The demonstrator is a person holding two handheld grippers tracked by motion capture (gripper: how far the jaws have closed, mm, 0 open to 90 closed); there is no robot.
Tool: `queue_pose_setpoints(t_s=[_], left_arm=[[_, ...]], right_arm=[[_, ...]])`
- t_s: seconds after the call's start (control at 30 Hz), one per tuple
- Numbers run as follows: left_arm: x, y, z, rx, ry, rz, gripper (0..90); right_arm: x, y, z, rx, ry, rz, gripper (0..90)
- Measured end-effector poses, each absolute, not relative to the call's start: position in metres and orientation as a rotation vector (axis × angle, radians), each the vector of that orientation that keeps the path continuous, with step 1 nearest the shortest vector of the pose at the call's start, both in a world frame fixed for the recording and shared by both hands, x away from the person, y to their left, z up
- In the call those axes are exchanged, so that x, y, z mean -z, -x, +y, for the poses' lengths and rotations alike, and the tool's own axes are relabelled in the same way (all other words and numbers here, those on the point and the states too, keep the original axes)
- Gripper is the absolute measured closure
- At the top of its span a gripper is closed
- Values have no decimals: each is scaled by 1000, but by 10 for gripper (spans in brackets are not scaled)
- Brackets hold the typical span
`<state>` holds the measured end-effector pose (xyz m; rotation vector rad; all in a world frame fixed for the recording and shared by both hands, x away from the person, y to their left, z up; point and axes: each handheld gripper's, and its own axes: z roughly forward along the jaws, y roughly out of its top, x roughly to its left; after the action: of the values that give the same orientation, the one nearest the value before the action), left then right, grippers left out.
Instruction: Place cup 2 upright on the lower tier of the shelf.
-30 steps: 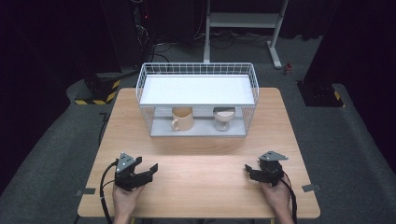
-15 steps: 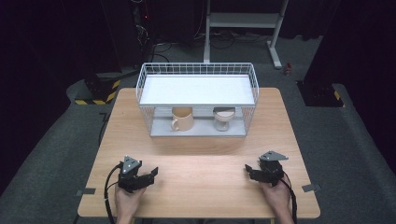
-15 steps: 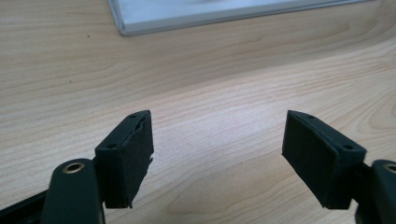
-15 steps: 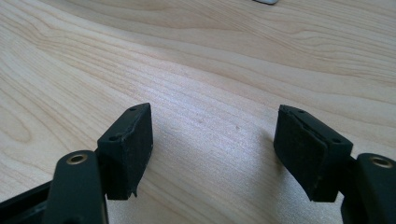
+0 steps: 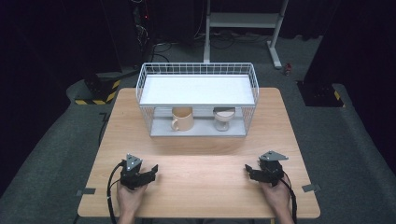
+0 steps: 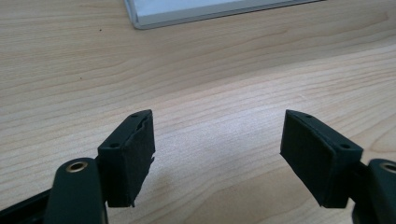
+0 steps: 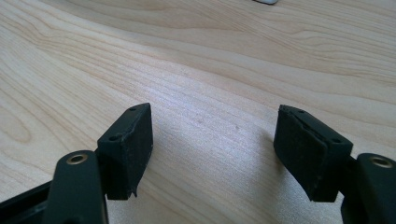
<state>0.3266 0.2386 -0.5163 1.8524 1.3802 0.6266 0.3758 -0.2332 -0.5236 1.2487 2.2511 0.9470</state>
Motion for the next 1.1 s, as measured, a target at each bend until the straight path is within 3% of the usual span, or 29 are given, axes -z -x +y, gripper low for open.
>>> queue_pose_setpoints(t_s=[1.1], left_arm=[[528, -342, 240, -661, -1889, 1447, 274]], right_arm=[[524, -376, -233, -948, -1251, 2250, 286]])
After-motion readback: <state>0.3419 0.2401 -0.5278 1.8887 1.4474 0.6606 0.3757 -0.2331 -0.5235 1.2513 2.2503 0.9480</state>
